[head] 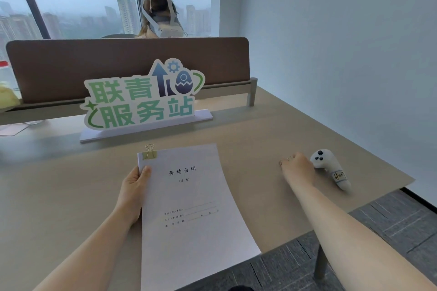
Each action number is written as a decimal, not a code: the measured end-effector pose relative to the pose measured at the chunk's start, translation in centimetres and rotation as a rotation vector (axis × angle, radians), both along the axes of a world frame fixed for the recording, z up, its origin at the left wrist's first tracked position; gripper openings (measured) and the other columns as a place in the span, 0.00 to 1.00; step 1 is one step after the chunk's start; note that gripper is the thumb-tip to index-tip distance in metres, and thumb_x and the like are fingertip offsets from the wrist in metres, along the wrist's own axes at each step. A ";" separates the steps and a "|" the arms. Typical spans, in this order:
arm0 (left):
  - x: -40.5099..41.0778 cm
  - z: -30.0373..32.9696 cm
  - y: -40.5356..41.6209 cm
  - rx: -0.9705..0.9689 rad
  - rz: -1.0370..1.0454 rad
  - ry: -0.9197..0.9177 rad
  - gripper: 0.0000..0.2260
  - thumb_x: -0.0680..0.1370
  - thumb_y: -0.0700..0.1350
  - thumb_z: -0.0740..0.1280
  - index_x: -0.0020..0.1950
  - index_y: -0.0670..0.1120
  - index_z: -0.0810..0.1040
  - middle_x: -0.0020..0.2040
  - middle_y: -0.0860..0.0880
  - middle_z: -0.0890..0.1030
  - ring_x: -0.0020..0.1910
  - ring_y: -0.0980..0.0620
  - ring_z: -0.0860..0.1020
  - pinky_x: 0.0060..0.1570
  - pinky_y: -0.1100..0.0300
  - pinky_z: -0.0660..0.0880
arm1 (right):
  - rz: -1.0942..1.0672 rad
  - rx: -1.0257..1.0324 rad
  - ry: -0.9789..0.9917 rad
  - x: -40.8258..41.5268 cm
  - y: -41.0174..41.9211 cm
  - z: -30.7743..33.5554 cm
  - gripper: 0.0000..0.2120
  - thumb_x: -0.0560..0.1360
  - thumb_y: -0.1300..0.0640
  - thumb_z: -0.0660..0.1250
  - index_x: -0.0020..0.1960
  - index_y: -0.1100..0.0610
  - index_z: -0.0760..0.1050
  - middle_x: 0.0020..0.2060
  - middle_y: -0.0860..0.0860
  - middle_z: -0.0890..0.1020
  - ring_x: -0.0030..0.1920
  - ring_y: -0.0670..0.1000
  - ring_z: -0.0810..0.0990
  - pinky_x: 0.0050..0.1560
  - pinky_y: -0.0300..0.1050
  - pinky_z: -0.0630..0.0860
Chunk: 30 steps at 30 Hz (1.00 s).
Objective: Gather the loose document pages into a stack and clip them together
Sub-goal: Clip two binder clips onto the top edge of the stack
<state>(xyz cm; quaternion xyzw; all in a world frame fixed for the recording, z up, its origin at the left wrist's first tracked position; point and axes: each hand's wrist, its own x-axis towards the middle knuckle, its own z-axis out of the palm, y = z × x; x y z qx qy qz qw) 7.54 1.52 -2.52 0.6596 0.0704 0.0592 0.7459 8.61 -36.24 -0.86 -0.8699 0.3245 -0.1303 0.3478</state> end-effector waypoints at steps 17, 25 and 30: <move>0.5 -0.5 0.2 -0.005 0.002 0.013 0.09 0.83 0.44 0.60 0.51 0.49 0.80 0.47 0.46 0.84 0.42 0.46 0.81 0.47 0.52 0.77 | 0.078 -0.016 0.034 0.6 -0.5 0.5 0.09 0.73 0.60 0.62 0.41 0.62 0.79 0.41 0.62 0.82 0.41 0.61 0.77 0.38 0.45 0.68; 0.3 -0.3 -0.1 -0.021 0.010 0.001 0.09 0.83 0.44 0.60 0.50 0.49 0.80 0.45 0.48 0.84 0.39 0.50 0.82 0.44 0.54 0.78 | 0.154 0.150 -0.056 1.1 1.2 1.5 0.08 0.73 0.58 0.61 0.41 0.54 0.79 0.36 0.49 0.85 0.33 0.55 0.84 0.34 0.44 0.78; 0.3 -0.4 0.3 -0.036 -0.026 -0.008 0.06 0.81 0.40 0.64 0.54 0.45 0.80 0.47 0.45 0.85 0.41 0.47 0.83 0.42 0.55 0.81 | 0.251 0.305 -0.145 1.9 2.8 2.4 0.04 0.74 0.63 0.66 0.45 0.57 0.80 0.37 0.55 0.84 0.34 0.54 0.82 0.42 0.50 0.82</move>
